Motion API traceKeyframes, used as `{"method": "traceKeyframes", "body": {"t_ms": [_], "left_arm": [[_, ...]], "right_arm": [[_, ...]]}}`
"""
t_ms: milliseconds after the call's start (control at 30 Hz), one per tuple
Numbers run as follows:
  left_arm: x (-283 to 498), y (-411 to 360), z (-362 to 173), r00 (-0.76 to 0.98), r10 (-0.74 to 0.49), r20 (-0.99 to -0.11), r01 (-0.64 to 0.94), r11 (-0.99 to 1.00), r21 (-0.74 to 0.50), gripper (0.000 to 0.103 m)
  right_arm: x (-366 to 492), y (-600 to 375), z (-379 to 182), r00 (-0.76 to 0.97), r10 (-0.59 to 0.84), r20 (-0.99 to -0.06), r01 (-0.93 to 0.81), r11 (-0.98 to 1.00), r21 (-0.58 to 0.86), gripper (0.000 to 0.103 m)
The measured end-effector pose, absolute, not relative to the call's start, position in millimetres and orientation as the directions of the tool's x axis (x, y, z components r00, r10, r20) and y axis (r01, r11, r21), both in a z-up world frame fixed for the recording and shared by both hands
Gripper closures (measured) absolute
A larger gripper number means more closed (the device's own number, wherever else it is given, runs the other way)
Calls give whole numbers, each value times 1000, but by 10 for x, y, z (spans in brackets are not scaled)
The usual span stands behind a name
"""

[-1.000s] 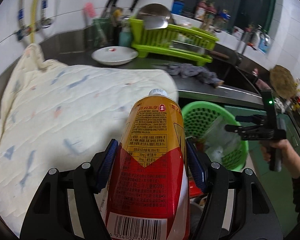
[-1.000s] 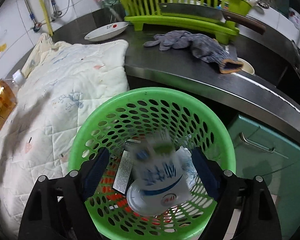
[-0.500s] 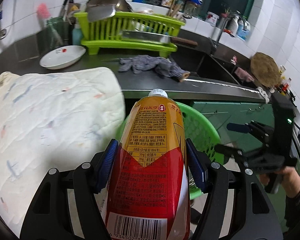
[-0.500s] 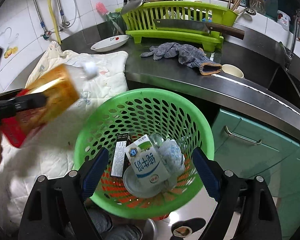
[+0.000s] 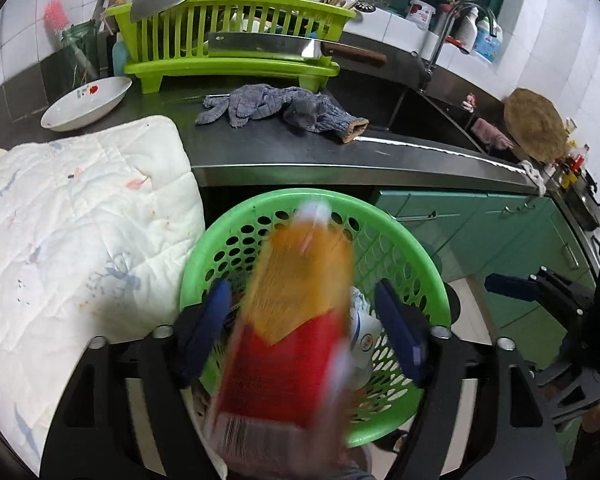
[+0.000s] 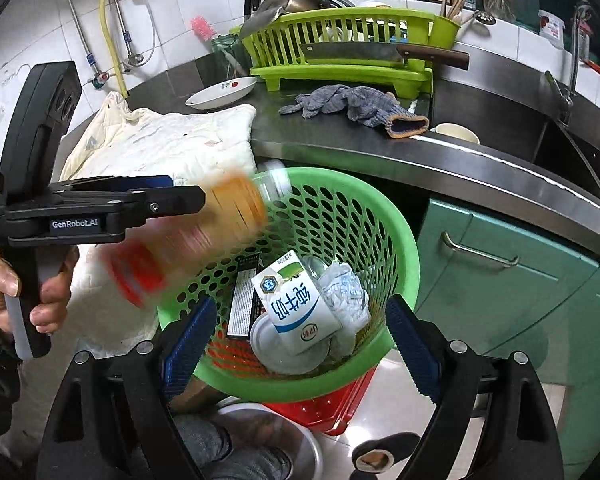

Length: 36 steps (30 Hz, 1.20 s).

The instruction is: Collect trash

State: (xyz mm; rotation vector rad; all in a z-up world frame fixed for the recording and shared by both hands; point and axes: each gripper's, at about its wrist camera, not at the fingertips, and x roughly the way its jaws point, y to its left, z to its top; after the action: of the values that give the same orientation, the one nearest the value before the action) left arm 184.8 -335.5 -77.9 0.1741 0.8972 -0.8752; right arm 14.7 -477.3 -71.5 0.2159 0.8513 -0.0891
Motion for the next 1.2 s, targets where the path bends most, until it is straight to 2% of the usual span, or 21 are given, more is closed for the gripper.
{"method": "traceKeyframes", "body": {"t_ms": [233,367,633,1200], "left_arm": [[1824,-3203,-720,340,-589,-733,716,668,-205,25],[1730,-3072,-646,382,-576,-723,713,681,-166,16],[1584,-2734,-533,424,-572,-702,695,703,-153,8],[1342,-1728,-498,535,-489,-689,557,817,-147,7]], "right_arm": [[99,-4710,-721,659,1,-752,163,976,144,20],[95,-4658,-684,665,-3,-747,163,977,140,19],[48,-4493,-636,667,-29,-744,180,976,124,17],[-22,-3906,-637,673,-5,-740,170,974,149,13]]}}
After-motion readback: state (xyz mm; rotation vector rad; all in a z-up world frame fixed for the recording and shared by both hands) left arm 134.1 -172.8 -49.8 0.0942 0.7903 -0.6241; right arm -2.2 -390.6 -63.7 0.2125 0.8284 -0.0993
